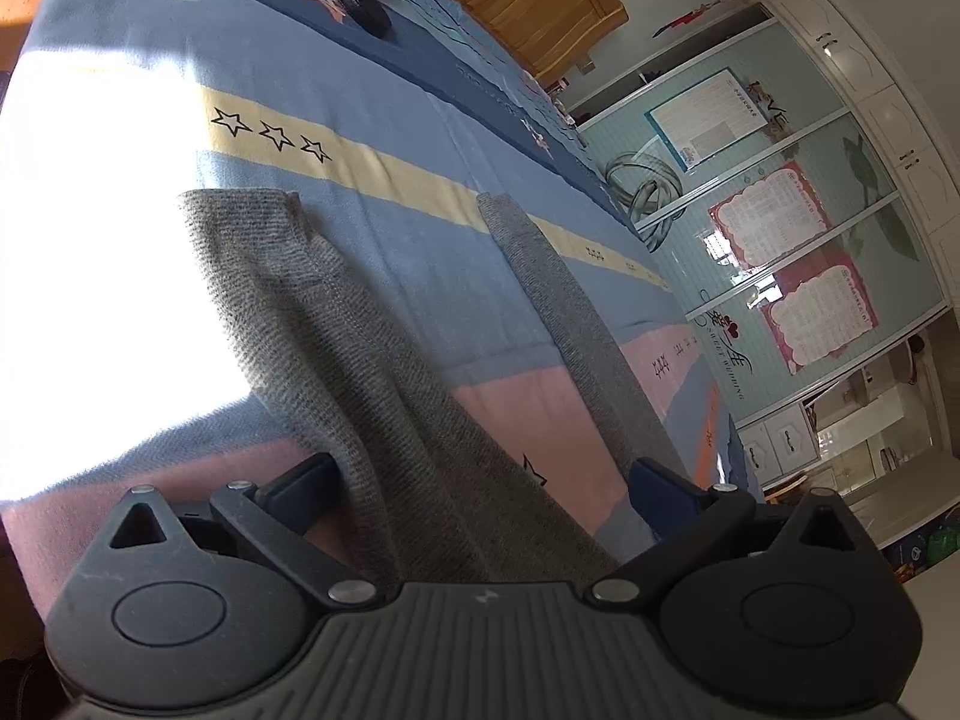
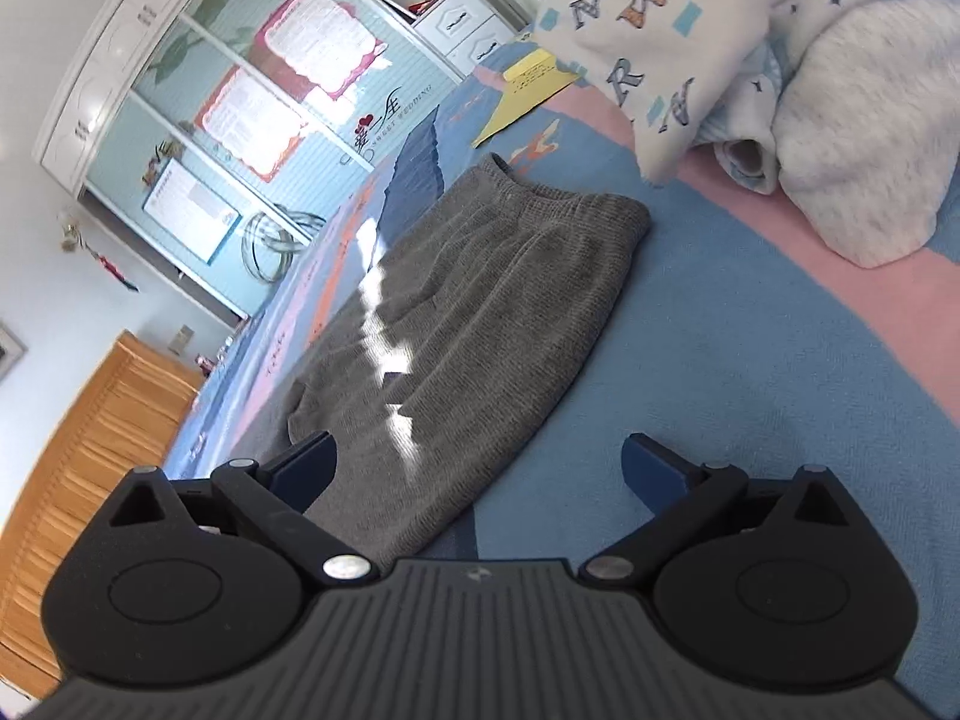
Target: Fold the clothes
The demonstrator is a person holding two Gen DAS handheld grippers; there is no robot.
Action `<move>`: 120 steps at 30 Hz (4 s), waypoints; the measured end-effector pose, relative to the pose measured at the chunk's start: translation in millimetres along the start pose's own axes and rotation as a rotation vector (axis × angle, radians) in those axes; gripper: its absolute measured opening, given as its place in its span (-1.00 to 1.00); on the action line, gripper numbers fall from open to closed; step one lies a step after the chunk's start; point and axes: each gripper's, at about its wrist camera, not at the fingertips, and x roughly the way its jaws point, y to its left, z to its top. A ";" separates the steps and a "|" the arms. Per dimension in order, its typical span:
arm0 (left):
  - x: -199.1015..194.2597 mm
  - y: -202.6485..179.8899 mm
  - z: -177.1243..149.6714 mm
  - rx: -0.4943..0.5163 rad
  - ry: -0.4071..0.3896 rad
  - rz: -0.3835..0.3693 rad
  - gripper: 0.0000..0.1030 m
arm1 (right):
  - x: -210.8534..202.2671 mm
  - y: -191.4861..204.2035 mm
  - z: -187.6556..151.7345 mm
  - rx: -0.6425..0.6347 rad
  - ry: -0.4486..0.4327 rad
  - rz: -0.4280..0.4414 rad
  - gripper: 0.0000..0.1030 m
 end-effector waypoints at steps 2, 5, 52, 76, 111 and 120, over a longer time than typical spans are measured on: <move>0.4 -0.9 -0.6 0.004 -0.006 0.006 0.95 | 2.0 -4.9 4.9 0.029 -0.021 -0.005 0.79; 4.8 -5.5 -2.9 0.038 -0.008 0.017 0.84 | 11.0 -9.2 13.6 0.034 -0.052 -0.019 0.69; 19.2 -11.2 -7.8 0.213 -0.015 0.092 -0.58 | 70.5 -33.6 49.3 0.122 -0.095 0.044 -0.86; 36.5 -13.6 24.6 0.085 0.082 -0.048 -0.59 | 151.1 67.9 120.2 0.259 -0.084 0.189 -0.86; 89.2 -72.6 29.3 0.153 0.066 -0.142 -0.40 | 233.7 41.8 162.4 0.350 0.041 0.170 0.39; 46.5 -109.9 -2.2 0.213 0.000 -0.121 -0.34 | 156.5 75.4 172.7 -0.167 -0.049 0.027 0.19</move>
